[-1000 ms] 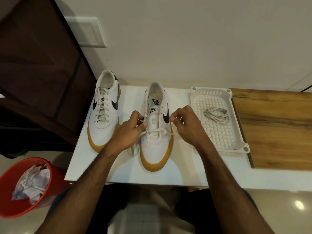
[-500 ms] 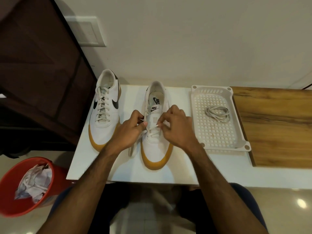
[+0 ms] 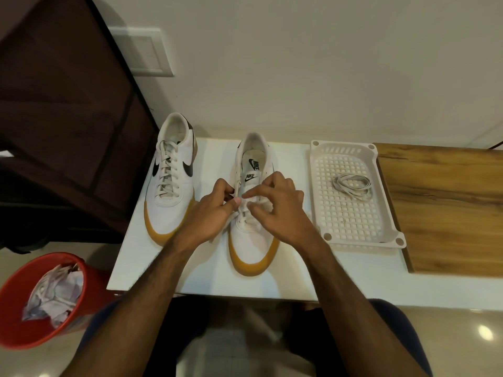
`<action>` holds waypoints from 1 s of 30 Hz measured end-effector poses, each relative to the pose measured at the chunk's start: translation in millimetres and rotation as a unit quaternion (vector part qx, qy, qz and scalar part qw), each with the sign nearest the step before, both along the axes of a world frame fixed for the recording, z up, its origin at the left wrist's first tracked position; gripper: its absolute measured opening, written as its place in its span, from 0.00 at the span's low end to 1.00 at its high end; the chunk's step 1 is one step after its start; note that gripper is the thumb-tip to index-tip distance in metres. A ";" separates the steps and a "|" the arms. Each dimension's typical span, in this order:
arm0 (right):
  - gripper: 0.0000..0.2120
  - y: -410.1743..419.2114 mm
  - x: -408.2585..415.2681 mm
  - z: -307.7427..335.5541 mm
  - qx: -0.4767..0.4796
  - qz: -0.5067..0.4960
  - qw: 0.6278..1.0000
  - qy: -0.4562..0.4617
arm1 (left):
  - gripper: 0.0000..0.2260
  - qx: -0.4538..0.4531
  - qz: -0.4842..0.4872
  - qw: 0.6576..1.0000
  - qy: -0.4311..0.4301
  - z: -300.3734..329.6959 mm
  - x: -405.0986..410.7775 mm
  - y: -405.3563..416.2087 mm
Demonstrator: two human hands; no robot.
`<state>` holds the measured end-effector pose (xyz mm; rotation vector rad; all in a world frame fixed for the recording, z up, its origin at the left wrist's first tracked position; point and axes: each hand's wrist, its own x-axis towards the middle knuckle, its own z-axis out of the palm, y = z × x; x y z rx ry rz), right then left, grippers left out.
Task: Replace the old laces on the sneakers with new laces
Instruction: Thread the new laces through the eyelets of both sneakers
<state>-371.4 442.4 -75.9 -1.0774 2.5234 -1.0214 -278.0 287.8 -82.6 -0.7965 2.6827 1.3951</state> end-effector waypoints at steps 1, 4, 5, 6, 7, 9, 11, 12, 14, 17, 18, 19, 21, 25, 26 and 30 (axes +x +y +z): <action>0.10 -1.8 1.0 -4.0 0.033 0.006 0.999 0.015 | 0.07 -0.003 -0.001 1.000 0.001 -0.2 0.2 -0.1; 0.07 -6.0 5.4 -11.9 0.065 -0.001 0.997 0.037 | 0.07 -0.005 -0.003 1.000 0.001 -0.2 0.3 0.0; 0.07 -6.2 6.3 -11.8 0.065 -0.005 0.997 0.047 | 0.07 -0.006 -0.004 1.000 0.001 -0.3 0.4 0.4; 0.06 -5.6 4.8 -11.2 0.068 -0.009 0.996 0.058 | 0.07 -0.009 -0.004 1.000 -0.001 -0.2 0.4 0.3; 0.05 -3.1 2.0 -8.9 0.066 -0.017 0.995 0.067 | 0.06 -0.011 -0.005 1.000 -0.003 -0.2 0.5 0.5; 0.04 6.1 -10.0 -4.2 0.027 -0.071 0.996 0.052 | 0.06 -0.015 -0.009 1.000 -0.007 -0.2 1.2 0.4; 0.05 18.5 -23.3 -0.2 -0.024 -0.158 0.987 0.033 | 0.06 -0.021 -0.013 1.000 -0.007 -0.3 1.3 0.3; 0.06 23.4 -27.5 1.6 -0.046 -0.194 0.980 0.023 | 0.06 -0.024 -0.014 1.000 -0.007 -0.5 1.0 -0.1; 0.07 26.8 -27.7 4.6 -0.084 -0.209 0.974 -0.002 | 0.06 -0.028 -0.015 0.999 -0.010 -0.9 0.1 0.1; 0.12 19.5 -15.2 5.8 -0.083 -0.120 0.989 0.006 | 0.06 -0.029 -0.011 0.999 -0.008 -2.7 -0.3 -0.3; 0.15 14.8 -10.8 5.3 -0.070 -0.085 0.994 0.017 | 0.06 -0.025 -0.010 1.000 -0.005 -3.3 0.0 -0.8; 0.16 9.8 -7.3 4.5 -0.052 -0.055 0.997 0.030 | 0.06 -0.020 -0.008 1.000 -0.001 -4.2 0.3 -1.3; 0.14 2.8 -2.2 -1.9 -0.003 -0.008 0.998 0.059 | 0.06 -0.019 -0.007 1.000 0.004 -5.6 0.2 -1.9; 0.07 -2.8 5.0 -13.9 0.055 0.011 0.995 0.086 | 0.06 -0.019 -0.007 1.000 0.006 -5.9 -0.1 -1.8; 0.07 -3.6 6.6 -14.7 0.058 0.010 0.994 0.096 | 0.06 -0.018 -0.008 1.000 0.007 -5.1 -0.1 -1.4; 0.10 -0.7 0.9 -9.5 0.081 -0.006 0.992 0.101 | 0.06 -0.011 -0.007 1.000 0.004 -2.2 0.9 -0.4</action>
